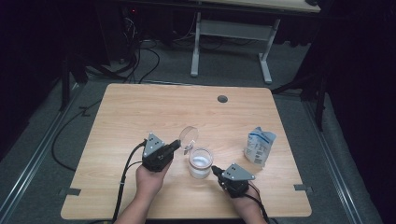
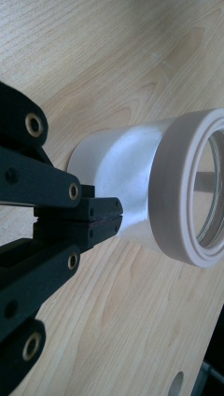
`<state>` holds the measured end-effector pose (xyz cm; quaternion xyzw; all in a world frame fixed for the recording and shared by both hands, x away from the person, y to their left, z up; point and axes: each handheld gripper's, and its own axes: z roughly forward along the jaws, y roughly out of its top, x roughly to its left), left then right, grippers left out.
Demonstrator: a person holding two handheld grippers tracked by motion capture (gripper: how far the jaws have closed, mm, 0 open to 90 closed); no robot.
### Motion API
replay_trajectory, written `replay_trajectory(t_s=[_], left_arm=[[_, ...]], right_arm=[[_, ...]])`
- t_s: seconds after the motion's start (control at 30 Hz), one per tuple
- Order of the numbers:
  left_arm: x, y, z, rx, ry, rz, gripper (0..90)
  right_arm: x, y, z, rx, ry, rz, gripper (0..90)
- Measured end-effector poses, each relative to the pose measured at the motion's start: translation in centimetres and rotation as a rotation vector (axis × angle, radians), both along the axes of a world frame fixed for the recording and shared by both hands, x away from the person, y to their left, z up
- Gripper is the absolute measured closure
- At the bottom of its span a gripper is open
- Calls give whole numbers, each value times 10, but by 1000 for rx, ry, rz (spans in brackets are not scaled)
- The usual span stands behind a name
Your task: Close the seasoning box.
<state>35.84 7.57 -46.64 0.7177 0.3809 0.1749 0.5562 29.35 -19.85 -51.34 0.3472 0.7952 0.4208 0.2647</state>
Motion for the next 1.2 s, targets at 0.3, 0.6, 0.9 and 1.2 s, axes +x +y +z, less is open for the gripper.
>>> replay_trajectory(t_s=[0.3, 0.6, 0.9, 1.2], left_arm=[[-2, -2, 0, 0, -7, -13, 898], [-7, -9, -2, 6, -11, -36, 897], [-11, -11, -7, 16, -13, -34, 891], [-26, 23, -24, 134, -16, 53, 872]], right_arm=[[0, 0, 0, 0, 2, -3, 897], [0, 0, 0, -4, -4, -5, 896], [-1, 1, 0, -2, -3, -3, 889], [-1, 0, -1, -4, 3, 1, 895]])
